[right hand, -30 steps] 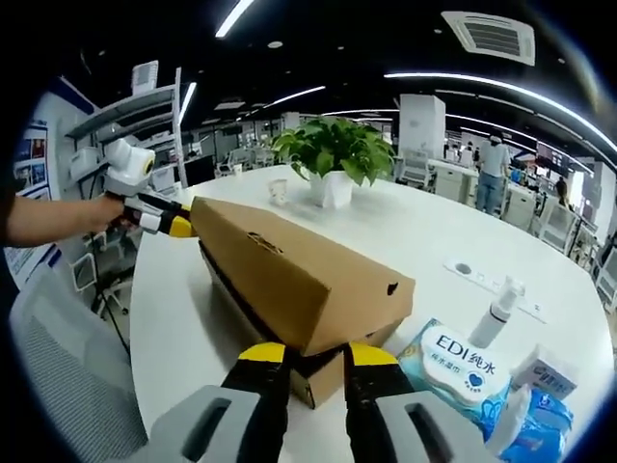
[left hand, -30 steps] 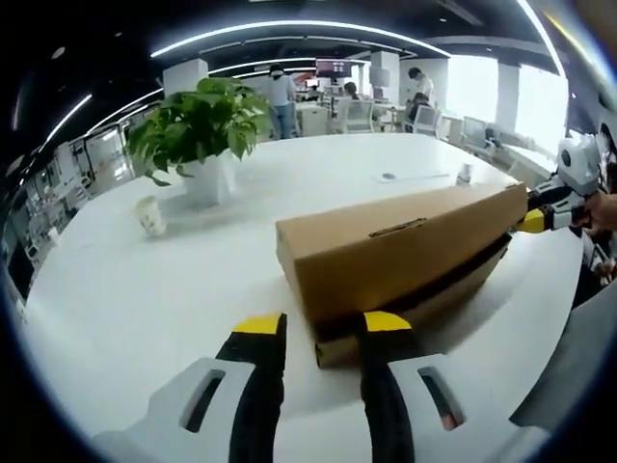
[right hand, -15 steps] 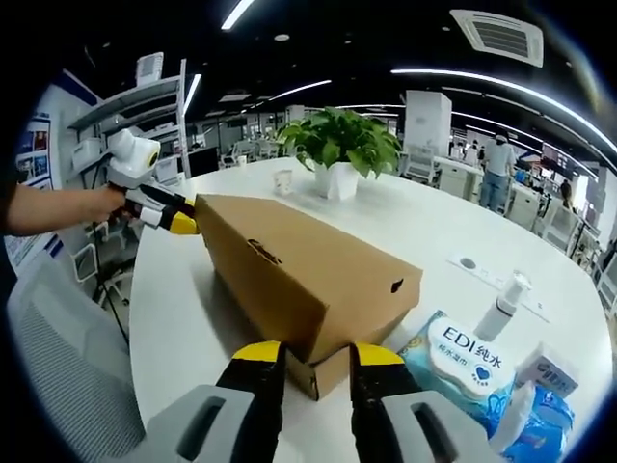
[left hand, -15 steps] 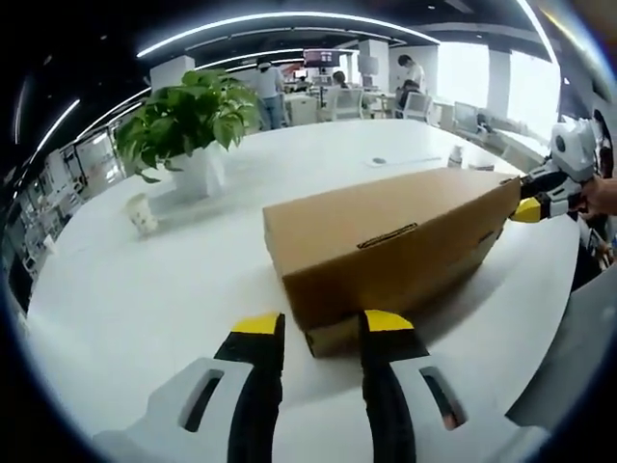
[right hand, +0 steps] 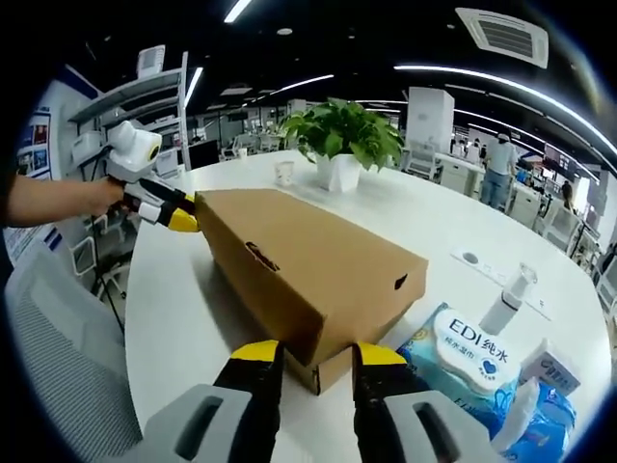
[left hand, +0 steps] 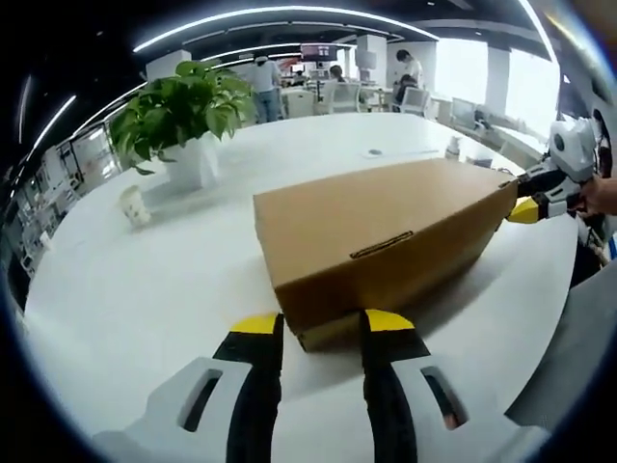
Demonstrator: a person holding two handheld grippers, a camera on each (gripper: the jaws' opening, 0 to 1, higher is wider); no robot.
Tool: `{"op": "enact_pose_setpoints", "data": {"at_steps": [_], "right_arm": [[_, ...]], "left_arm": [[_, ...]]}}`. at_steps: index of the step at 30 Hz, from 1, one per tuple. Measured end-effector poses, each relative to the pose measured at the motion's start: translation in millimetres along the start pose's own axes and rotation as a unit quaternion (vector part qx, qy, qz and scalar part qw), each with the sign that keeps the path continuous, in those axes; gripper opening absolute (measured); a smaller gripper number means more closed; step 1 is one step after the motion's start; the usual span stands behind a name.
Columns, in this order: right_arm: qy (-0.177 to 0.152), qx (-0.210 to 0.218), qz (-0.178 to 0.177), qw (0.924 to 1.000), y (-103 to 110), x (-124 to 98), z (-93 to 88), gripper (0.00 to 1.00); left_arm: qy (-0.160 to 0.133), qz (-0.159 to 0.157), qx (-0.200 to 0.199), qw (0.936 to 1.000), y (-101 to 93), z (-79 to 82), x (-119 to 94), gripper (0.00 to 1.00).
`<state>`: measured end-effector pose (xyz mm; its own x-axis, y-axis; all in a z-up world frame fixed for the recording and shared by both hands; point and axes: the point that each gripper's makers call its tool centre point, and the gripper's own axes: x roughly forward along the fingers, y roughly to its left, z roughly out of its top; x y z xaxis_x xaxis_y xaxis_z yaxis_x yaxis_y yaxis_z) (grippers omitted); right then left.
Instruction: Operate the shoe box by opening the lid, removing the specified soft item, and placing it in the target area until the item is outside and the box remains undamaged.
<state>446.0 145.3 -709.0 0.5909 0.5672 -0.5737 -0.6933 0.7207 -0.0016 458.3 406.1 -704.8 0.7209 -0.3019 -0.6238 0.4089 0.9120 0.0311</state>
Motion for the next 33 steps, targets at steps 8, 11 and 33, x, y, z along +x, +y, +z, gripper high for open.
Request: {"op": "enact_pose_setpoints", "data": {"at_steps": [8,11,33], "right_arm": [[0.012,-0.016,-0.004,0.9998,1.4,6.9,-8.3,0.26],[0.014,-0.015,-0.003,0.9998,1.5,6.7,-8.9,0.27],[-0.005,-0.031,0.007,0.9995,4.2,-1.0,2.5,0.35]], "left_arm": [[0.01,-0.001,-0.004,0.9999,-1.1,-9.0,6.6,0.31],[0.012,-0.001,-0.006,0.9999,-1.2,-10.5,7.3,0.31],[-0.005,-0.006,-0.008,0.9999,0.1,-3.9,-1.0,0.33]]}}
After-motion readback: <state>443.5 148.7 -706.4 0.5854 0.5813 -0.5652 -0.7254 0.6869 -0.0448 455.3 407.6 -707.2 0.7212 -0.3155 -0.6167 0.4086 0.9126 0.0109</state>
